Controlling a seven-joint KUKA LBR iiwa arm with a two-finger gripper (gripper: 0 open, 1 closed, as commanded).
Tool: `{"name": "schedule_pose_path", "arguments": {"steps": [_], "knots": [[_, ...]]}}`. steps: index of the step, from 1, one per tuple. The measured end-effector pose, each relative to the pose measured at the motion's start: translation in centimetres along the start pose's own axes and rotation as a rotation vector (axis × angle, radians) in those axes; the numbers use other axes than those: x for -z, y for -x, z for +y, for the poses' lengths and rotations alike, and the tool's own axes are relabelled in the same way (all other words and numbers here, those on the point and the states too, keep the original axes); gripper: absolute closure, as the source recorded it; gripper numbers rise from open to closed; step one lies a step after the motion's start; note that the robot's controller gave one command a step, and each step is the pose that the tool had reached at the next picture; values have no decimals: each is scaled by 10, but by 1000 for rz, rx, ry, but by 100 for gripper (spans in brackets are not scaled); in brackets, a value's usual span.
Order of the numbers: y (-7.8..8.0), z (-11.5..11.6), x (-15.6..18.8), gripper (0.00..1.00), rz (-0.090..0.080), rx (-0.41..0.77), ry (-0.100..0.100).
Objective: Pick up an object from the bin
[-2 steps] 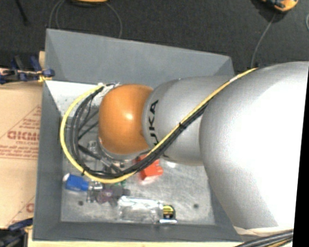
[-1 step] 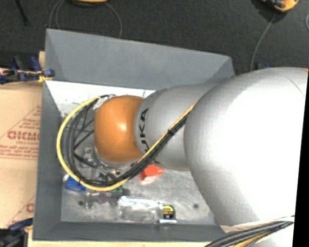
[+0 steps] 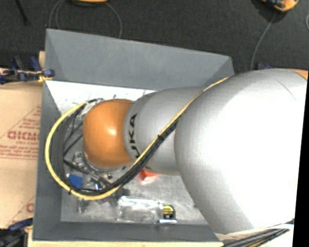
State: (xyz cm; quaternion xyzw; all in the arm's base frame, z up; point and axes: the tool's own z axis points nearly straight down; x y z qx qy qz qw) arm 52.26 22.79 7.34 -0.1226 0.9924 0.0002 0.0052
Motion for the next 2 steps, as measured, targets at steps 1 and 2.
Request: {"name": "schedule_pose_path", "arguments": {"steps": [1,2], "knots": [[2,1,3,100,-8,-4,3],[16,-4,139,100,-2,51,1]]}}
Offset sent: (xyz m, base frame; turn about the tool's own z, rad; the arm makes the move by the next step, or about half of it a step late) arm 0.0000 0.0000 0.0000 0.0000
